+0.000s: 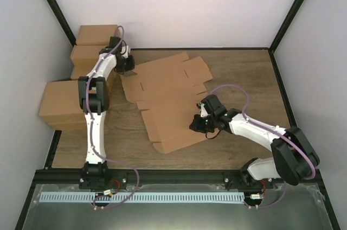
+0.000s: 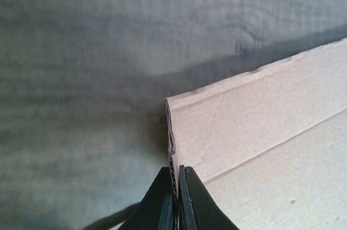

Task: Fold the paper box

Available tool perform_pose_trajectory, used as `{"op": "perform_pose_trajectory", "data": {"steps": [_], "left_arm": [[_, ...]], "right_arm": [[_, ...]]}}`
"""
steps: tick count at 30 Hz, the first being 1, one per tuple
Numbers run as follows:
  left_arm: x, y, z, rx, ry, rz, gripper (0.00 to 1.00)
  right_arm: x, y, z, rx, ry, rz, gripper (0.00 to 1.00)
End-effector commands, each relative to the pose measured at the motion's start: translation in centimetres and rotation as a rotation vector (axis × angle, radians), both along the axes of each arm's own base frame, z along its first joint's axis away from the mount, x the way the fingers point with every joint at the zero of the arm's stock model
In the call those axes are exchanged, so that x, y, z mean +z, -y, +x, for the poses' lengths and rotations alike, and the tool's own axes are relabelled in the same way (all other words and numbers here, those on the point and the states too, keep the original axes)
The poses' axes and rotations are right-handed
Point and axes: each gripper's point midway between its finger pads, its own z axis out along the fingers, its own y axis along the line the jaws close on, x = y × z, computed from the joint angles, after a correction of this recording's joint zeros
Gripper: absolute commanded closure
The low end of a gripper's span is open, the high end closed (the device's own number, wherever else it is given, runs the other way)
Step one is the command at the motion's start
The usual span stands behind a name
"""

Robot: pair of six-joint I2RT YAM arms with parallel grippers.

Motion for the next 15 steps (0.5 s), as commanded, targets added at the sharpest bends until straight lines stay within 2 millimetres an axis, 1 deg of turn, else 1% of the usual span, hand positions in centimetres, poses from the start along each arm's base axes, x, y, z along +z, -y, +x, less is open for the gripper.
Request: {"op": "perform_pose_trajectory", "data": {"steps": [1, 5, 6, 7, 10, 12, 13, 14, 15], "left_arm": [[5.2, 0.4, -1.1, -0.053, 0.131, 0.004, 0.96], [8.8, 1.5, -3.2, -0.063, 0.224, 0.049, 0.96], [9.2, 1.9, -3.9, -0.07, 0.236, 0.07, 0.96], [10.0, 2.5, -4.6, -0.077, 0.259, 0.094, 0.96], [12.5, 3.6, -6.4, -0.079, 0.338, 0.195, 0.96], [14.0, 4.0, -7.7, -0.046, 0.391, 0.274, 0.96], [14.6, 4.6, -8.5, -0.033, 0.415, 0.303, 0.96], [15.7, 5.5, -9.4, -0.035, 0.459, 0.317, 0.96], [16.4, 7.0, -10.4, -0.043, 0.5, 0.332, 0.96]], "right_arm": [[1.8, -0.1, 1.1, 0.026, 0.09, -0.017, 0.92], [4.5, -0.6, 3.1, 0.025, 0.162, -0.015, 0.91], [5.1, -0.7, 3.6, 0.018, 0.174, -0.012, 0.91], [6.0, -0.8, 4.2, 0.004, 0.187, -0.006, 0.91], [8.2, -0.5, 5.9, -0.073, 0.219, 0.025, 0.91], [9.8, 0.0, 6.9, -0.126, 0.245, 0.07, 0.91], [10.5, 0.3, 7.3, -0.148, 0.253, 0.094, 0.9], [11.2, 0.6, 7.7, -0.172, 0.257, 0.121, 0.91], [11.8, 0.7, 8.0, -0.187, 0.261, 0.15, 0.91]]}}
